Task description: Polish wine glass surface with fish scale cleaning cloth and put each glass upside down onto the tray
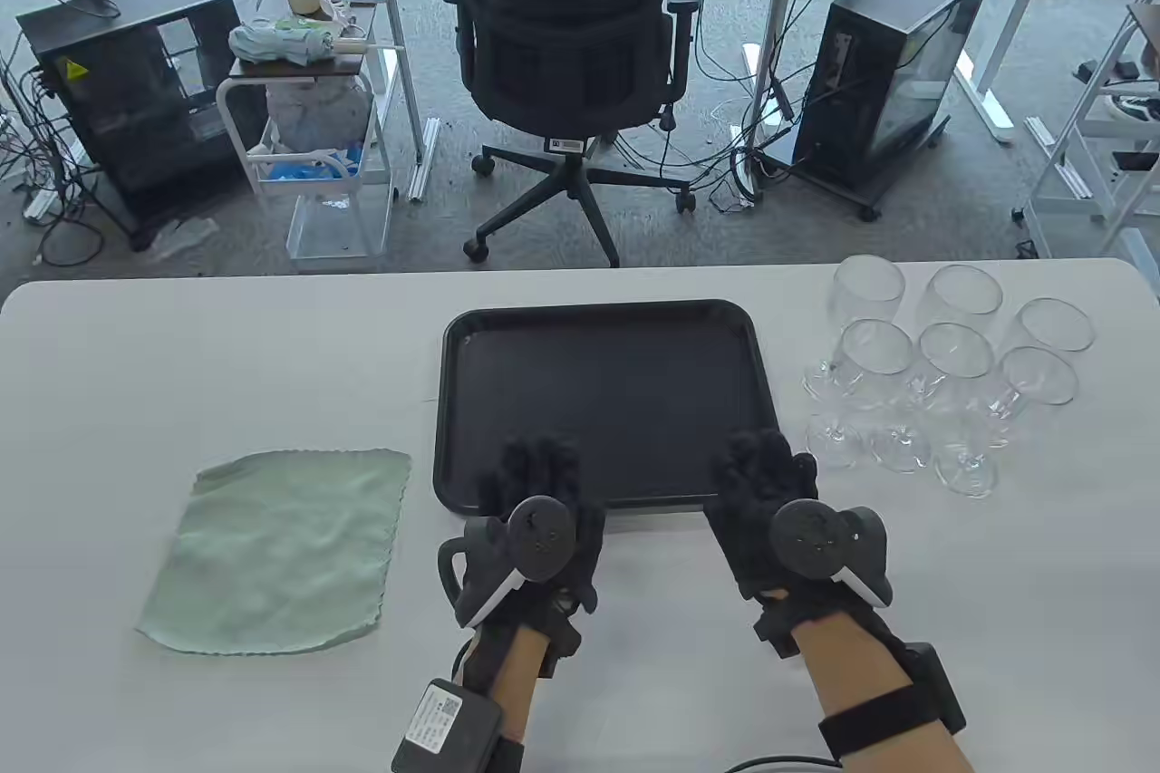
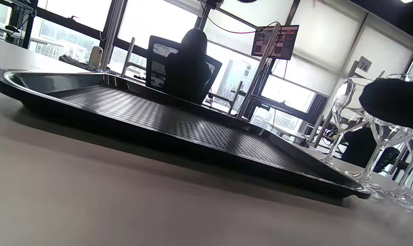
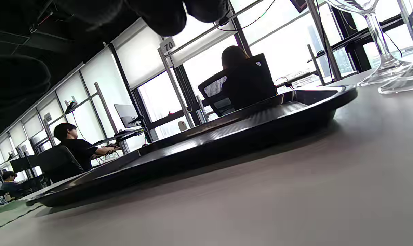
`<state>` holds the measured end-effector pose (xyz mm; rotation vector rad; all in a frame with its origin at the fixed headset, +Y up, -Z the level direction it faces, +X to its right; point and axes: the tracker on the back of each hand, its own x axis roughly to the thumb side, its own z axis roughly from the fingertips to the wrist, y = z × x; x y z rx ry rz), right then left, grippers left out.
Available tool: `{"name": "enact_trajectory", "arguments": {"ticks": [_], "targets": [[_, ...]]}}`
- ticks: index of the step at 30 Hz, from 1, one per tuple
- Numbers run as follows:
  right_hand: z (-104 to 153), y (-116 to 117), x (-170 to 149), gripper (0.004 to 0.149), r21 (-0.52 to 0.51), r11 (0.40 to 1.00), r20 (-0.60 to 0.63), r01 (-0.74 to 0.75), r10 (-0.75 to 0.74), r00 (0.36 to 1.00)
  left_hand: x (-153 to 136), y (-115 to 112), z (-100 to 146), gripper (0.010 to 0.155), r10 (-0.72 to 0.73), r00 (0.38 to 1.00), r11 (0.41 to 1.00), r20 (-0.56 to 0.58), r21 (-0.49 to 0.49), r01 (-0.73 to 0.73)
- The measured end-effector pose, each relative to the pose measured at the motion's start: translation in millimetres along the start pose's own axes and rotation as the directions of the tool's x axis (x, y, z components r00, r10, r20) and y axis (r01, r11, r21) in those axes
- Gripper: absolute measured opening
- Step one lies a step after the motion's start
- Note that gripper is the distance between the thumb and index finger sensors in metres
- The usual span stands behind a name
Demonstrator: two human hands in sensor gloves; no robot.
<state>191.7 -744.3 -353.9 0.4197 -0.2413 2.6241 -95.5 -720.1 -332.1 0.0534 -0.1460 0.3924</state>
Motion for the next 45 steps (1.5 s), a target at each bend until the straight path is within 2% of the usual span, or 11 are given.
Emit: {"name": "enact_trajectory", "arguments": {"ticks": [11,16,21,25,27,31,36,37,39,42,45], "targets": [[1,1,0,0.061,0.007,1.000,-0.007,0.014,-0.014,1.000,-1,0,-1,0.067,0.000,1.000,1.000,-0.008,0.001,0.000],[2,-2,1,0.061,0.008,0.999,-0.014,0.050,-0.050,0.999,-17,2,-7,0.068,0.028,0.996,1.000,-0.083,-0.008,-0.028],[2,-1,2,0.061,0.026,0.997,-0.013,0.072,-0.071,0.997,-68,20,-20,0.073,0.108,0.953,0.994,-0.283,0.015,-0.108],[2,-1,6,0.061,0.045,0.995,-0.011,0.084,-0.083,0.996,-129,44,-20,0.077,0.047,0.904,0.998,-0.424,0.061,-0.024],[3,-2,8,0.061,0.046,0.996,-0.006,0.083,-0.083,0.997,-162,47,-18,0.082,0.021,0.862,0.999,-0.507,0.035,-0.004],[4,-4,11,0.061,0.052,0.995,-0.006,0.090,-0.090,0.996,-223,32,0,0.099,0.026,0.752,0.995,-0.659,-0.055,-0.082],[4,-4,11,0.061,0.086,0.991,-0.026,0.098,-0.096,0.995,-253,10,6,0.110,-0.003,0.659,0.942,-0.752,-0.223,-0.251],[3,-3,11,0.061,0.094,0.991,-0.028,0.096,-0.093,0.995,-255,7,6,0.110,-0.010,0.640,0.931,-0.769,-0.241,-0.275],[3,-2,11,0.061,0.101,0.991,-0.032,0.091,-0.088,0.996,-256,7,4,0.107,-0.051,0.644,0.924,-0.763,-0.282,-0.260],[2,0,10,0.061,0.116,0.989,-0.038,0.093,-0.089,0.995,-253,9,2,0.085,-0.048,0.623,0.938,-0.781,-0.250,-0.241],[3,0,10,0.061,0.121,0.988,-0.044,0.093,-0.088,0.995,-252,18,1,0.065,-0.007,0.607,0.963,-0.794,-0.168,-0.210]]}}
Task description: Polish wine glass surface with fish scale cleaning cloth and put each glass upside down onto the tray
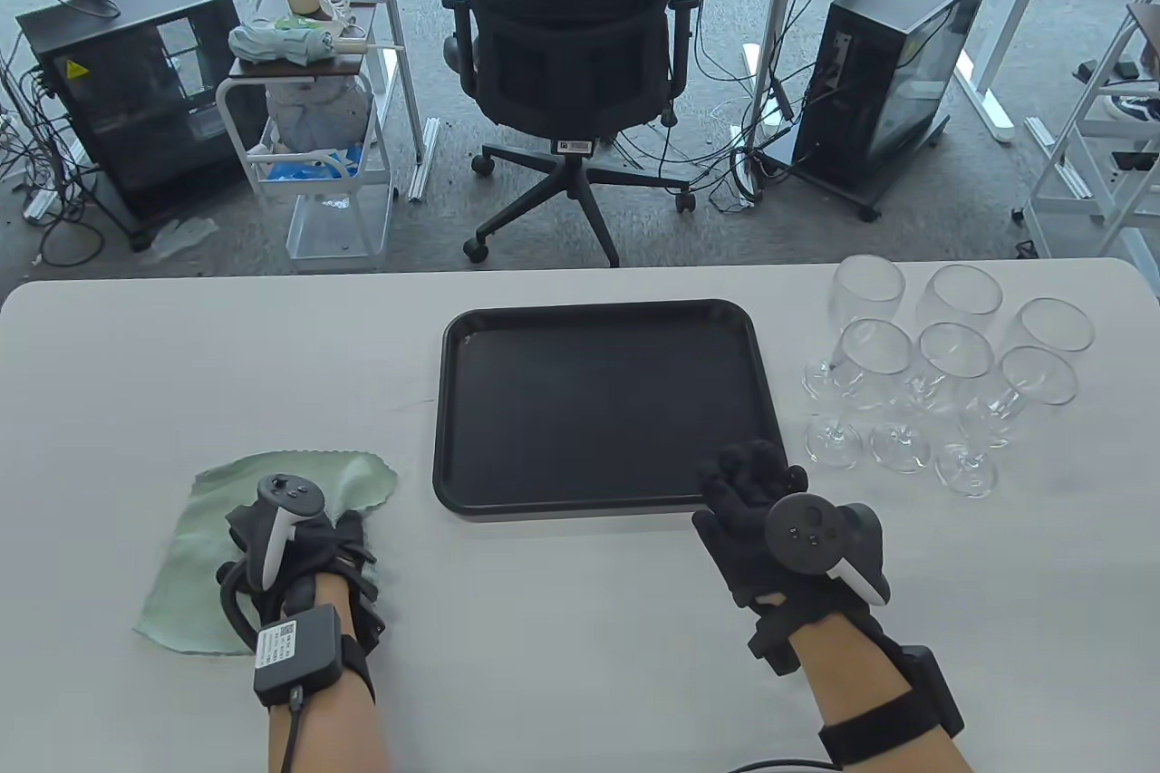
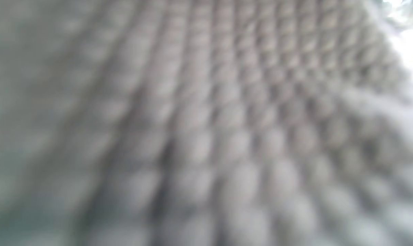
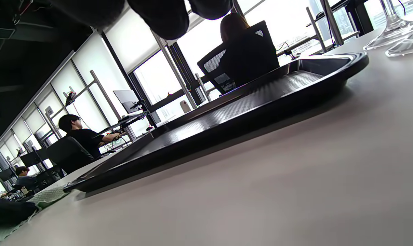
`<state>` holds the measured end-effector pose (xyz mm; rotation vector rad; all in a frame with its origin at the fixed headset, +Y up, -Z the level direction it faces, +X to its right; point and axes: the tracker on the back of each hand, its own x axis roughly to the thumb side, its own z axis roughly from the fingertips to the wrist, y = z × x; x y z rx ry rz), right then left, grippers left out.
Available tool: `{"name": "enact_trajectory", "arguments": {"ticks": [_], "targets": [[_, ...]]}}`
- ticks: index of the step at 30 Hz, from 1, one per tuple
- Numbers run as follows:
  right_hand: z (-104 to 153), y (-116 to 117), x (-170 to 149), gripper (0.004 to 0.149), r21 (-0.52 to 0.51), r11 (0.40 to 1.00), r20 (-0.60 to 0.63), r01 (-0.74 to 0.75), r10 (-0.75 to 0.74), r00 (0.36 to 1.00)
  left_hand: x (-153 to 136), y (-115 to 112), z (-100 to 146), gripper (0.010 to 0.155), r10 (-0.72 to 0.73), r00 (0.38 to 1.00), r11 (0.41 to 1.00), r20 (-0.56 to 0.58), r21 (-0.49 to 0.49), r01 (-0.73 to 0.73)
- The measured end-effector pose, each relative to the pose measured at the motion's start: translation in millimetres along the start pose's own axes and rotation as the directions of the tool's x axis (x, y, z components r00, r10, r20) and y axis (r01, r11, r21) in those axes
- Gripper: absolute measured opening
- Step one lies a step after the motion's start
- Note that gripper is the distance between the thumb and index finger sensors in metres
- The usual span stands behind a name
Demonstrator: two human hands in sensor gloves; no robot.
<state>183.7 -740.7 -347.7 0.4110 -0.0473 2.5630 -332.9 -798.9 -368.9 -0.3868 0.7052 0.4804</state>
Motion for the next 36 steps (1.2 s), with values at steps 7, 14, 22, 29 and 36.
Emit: {"name": "enact_trajectory", "arguments": {"ticks": [7,14,22,29,36], "targets": [[1,-3,-8,0.061,-0.022,0.999,-0.024,0.036,-0.036,0.999,6,17,24,0.060,0.667,0.673,0.744,0.319,-0.234,-0.626],[5,-16,-22,0.068,-0.144,0.989,-0.120,0.034,-0.051,0.991,55,0,84,0.061,0.970,-0.103,0.097,0.220,-0.739,-0.667],[17,-32,-59,0.074,-0.271,0.963,-0.383,0.016,-0.123,0.915,79,-23,111,0.061,0.951,-0.290,-0.045,0.108,-0.879,-0.475],[25,-49,-90,0.079,-0.351,0.935,-0.571,0.043,-0.250,0.782,77,-24,111,0.060,0.948,-0.303,-0.060,0.099,-0.878,-0.476],[49,-83,-140,0.080,-0.345,0.920,-0.757,-0.183,-0.158,0.635,78,-25,112,0.060,0.948,-0.297,-0.045,0.112,-0.879,-0.475]]}}
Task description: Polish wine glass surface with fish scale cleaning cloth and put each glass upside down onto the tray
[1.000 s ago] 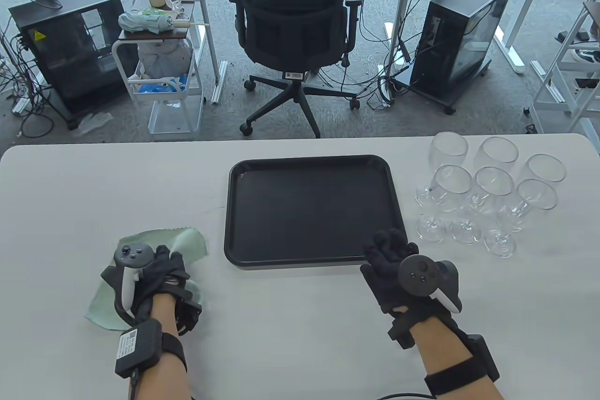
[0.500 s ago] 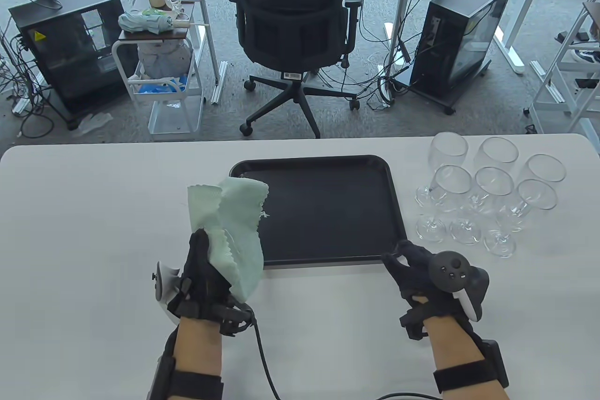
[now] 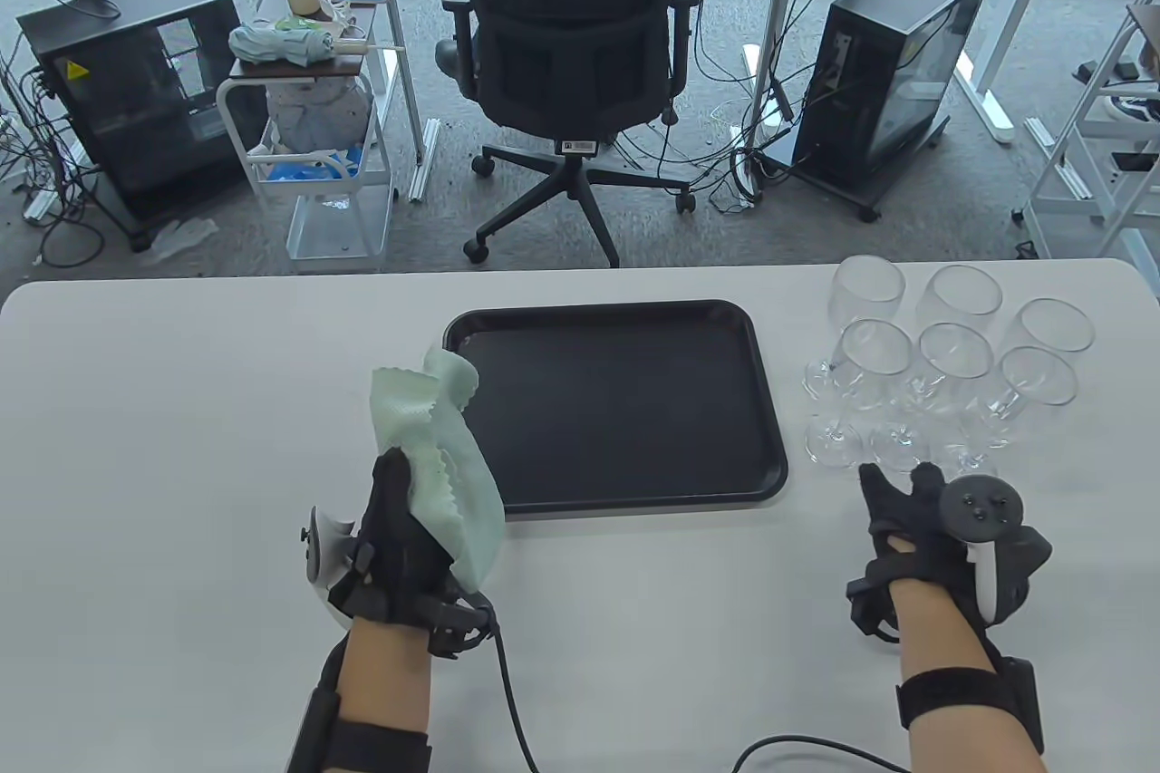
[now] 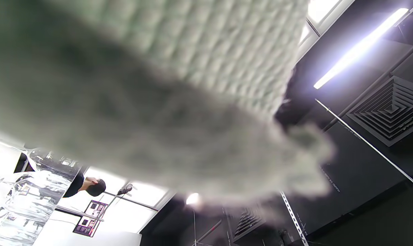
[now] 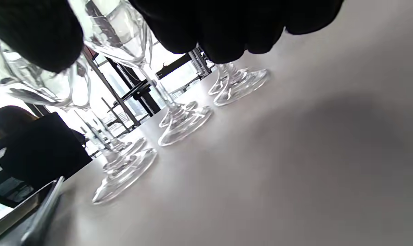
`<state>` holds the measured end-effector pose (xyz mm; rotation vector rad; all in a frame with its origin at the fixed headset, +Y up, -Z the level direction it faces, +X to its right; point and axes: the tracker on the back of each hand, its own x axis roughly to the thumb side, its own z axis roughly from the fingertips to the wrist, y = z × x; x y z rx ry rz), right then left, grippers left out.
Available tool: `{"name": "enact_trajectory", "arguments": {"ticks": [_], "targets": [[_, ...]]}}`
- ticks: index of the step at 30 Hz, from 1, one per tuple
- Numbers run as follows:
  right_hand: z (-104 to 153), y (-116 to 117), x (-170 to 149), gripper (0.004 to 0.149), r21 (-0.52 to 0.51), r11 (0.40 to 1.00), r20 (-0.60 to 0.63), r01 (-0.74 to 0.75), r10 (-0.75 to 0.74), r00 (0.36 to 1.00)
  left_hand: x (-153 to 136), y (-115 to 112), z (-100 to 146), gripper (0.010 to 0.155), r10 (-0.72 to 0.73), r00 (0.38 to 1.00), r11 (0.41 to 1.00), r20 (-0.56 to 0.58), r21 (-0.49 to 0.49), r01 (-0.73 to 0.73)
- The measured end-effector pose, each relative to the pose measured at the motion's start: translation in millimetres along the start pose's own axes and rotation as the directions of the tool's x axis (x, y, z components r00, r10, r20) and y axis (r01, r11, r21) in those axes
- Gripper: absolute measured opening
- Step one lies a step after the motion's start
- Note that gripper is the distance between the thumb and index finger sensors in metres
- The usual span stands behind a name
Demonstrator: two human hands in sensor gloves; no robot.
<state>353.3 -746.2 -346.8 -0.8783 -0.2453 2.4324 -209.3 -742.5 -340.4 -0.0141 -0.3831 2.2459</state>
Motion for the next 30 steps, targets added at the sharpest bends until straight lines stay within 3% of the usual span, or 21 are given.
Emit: {"name": "enact_trajectory", "arguments": {"ticks": [3,6,11,15,20,30], "targets": [[-18,-10,-20,0.085,-0.011,1.000,-0.118,0.010,-0.011,0.993,0,-1,-1,0.060,-0.011,1.000,1.000,0.001,-0.007,0.011],[-41,-11,-41,0.089,-0.023,0.991,-0.233,0.129,-0.131,0.964,0,-1,-1,0.060,-0.008,1.000,1.000,0.007,-0.011,0.008],[-68,3,-54,0.088,-0.017,0.956,-0.275,0.294,-0.287,0.917,1,1,1,0.060,-0.004,1.000,1.000,0.011,-0.005,0.004],[-82,8,-50,0.085,-0.019,0.954,-0.281,0.301,-0.294,0.914,2,2,0,0.060,-0.009,1.000,1.000,0.017,-0.006,0.009],[-93,11,-50,0.068,-0.047,0.921,-0.326,0.387,-0.380,0.866,1,4,0,0.060,-0.024,1.000,1.000,0.012,-0.010,0.024],[-92,11,-54,0.046,-0.072,0.897,-0.315,0.437,-0.436,0.843,-2,6,-1,0.060,-0.028,1.000,1.000,0.000,0.001,0.028]]}}
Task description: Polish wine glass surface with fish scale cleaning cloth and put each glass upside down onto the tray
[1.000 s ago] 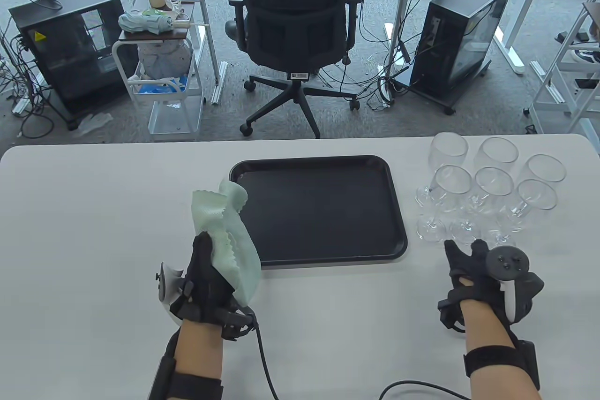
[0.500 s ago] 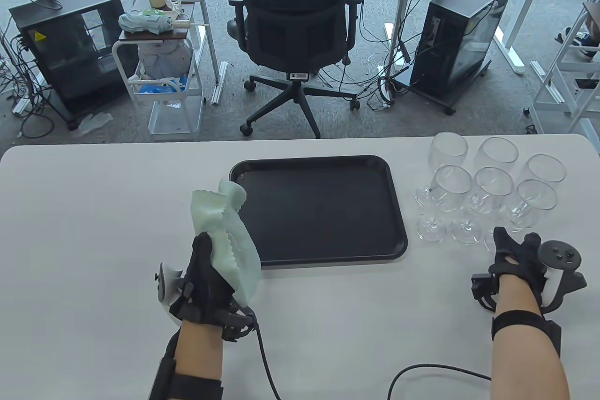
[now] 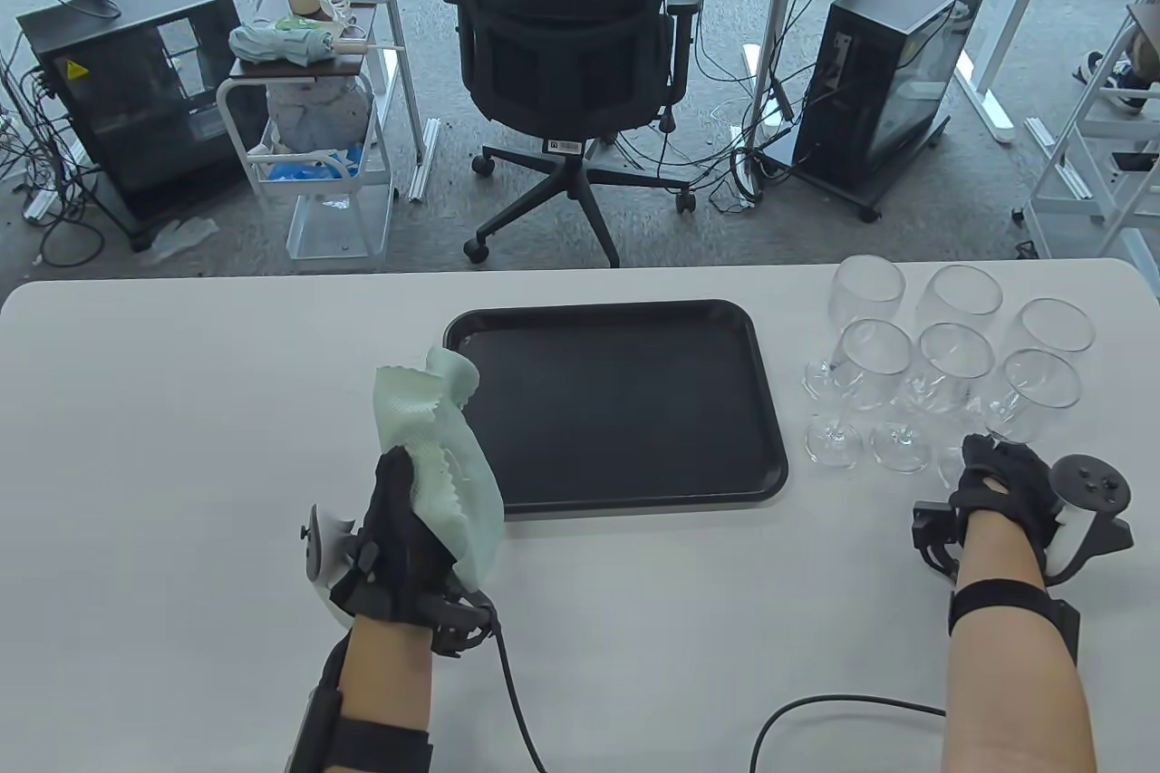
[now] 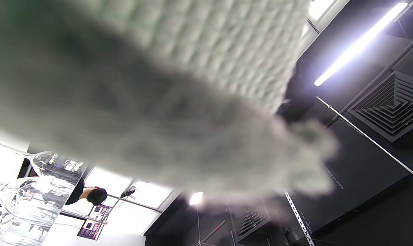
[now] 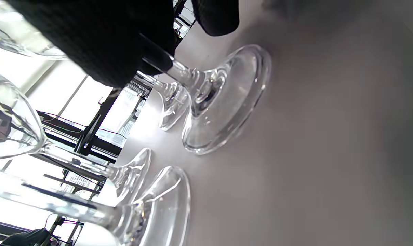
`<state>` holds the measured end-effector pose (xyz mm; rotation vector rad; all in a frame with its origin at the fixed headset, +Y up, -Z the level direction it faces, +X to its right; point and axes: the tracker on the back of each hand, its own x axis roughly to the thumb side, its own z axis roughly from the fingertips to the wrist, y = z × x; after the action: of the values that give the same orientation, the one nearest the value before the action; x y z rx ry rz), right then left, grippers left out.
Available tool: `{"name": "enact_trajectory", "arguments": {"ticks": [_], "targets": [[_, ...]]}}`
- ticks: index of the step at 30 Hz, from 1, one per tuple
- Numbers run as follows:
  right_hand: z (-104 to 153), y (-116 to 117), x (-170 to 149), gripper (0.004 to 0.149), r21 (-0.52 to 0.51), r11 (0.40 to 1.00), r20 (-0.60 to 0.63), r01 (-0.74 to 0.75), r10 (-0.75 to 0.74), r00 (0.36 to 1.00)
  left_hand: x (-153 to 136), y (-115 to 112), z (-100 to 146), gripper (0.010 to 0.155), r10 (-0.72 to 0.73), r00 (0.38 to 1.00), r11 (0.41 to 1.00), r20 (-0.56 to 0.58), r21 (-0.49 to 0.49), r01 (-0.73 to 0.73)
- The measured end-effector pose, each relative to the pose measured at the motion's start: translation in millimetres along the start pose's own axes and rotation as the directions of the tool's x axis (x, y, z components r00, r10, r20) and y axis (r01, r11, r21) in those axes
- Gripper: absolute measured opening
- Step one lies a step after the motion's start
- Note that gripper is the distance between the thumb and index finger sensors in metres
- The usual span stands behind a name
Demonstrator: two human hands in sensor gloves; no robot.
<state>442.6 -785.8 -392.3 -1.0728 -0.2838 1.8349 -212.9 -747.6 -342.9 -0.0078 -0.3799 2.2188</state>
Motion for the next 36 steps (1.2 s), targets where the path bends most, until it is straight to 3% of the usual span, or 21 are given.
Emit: {"name": "enact_trajectory", "arguments": {"ticks": [5,8,10,14,16,18,20,22,24,28,33,36], "targets": [[10,-20,-6,0.044,0.005,0.997,0.048,0.078,-0.078,0.996,1,-1,1,0.060,0.011,1.000,1.000,0.010,-0.001,-0.011],[22,-38,2,0.043,0.028,0.981,0.208,0.193,-0.195,0.959,1,-1,1,0.060,0.014,1.000,1.000,0.010,-0.006,-0.014],[36,-52,15,0.043,-0.010,0.984,0.376,0.177,-0.160,0.913,1,-1,1,0.060,0.012,1.000,1.000,0.009,-0.008,-0.012],[82,-69,50,0.046,-0.057,0.990,0.753,0.129,-0.043,0.657,0,-2,2,0.060,0.014,1.000,1.000,0.006,-0.010,-0.014],[112,-66,68,0.046,-0.073,0.993,0.846,0.089,0.015,0.532,1,-2,3,0.060,0.011,1.000,1.000,0.005,-0.012,-0.011],[149,-55,87,0.046,-0.113,0.994,0.915,0.012,0.100,0.391,1,-2,3,0.060,0.006,1.000,1.000,0.006,-0.015,-0.005],[195,-30,105,0.046,-0.167,0.980,0.945,-0.105,0.190,0.266,0,-2,3,0.060,0.003,1.000,1.000,0.007,-0.018,-0.003],[237,8,112,0.047,-0.198,0.951,0.947,-0.239,0.248,0.202,0,-1,4,0.060,-0.012,1.000,1.000,0.004,-0.019,0.012],[263,45,107,0.047,-0.217,0.910,0.948,-0.353,0.282,0.145,0,-1,4,0.061,-0.014,1.000,1.000,0.004,-0.024,0.014],[285,97,84,0.046,-0.316,0.843,0.931,-0.436,0.364,0.030,-1,-1,4,0.061,-0.024,1.000,0.999,0.007,-0.030,0.024],[287,109,75,0.047,-0.373,0.812,0.919,-0.449,0.389,-0.060,-5,-4,1,0.061,-0.072,0.997,0.996,0.004,-0.052,0.072],[291,111,74,0.047,-0.369,0.812,0.922,-0.452,0.382,-0.066,-1,-25,-4,0.060,-0.203,0.977,0.964,0.063,-0.160,0.211]]}}
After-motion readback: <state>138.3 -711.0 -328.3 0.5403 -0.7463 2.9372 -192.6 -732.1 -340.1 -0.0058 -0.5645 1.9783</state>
